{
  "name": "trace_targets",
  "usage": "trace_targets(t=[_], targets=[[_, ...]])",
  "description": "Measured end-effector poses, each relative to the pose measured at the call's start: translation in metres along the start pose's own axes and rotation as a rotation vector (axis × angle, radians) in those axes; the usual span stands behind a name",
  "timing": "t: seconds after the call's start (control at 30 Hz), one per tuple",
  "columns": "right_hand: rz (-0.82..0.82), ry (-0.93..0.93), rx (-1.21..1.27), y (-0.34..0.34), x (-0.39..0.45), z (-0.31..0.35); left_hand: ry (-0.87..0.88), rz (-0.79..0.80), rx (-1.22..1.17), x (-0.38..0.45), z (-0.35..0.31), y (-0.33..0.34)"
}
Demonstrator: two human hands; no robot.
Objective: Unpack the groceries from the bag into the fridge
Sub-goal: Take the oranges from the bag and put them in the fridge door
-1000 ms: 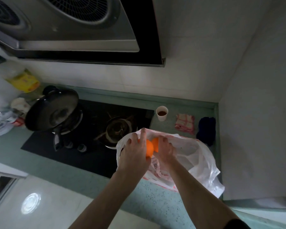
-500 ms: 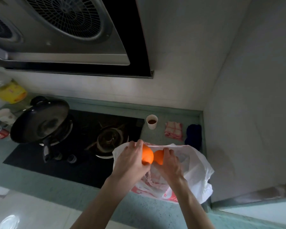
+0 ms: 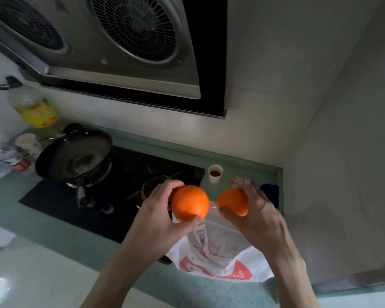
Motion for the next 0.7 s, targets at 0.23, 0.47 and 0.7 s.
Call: trace_targets(t=[0.23,0.47,0.7], targets=[[-0.114,-0.260,0.211,-0.009,-0.012,0.104,-0.025,-0.354,-0.016,-0.077,0.019,-0.098],[0.030,-0.519,0.449,0.049,-0.032,0.238,-0.121,-0.616,-0.029,-0.198,0.058,-0.176],[0.261,-0.680,0.686,0.123,-0.073,0.356,-0.189,-0.867,-0.019,-0.330,0.091,-0.232]])
Point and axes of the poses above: each hand's wrist, its own x-axis towards the middle knuckle, its own y-axis out of the palm, z = x × y, the point moved 8 cm from there along x, towards the middle knuckle, and after that the axes turned 15 degrees about z, right-handed, at the moved point
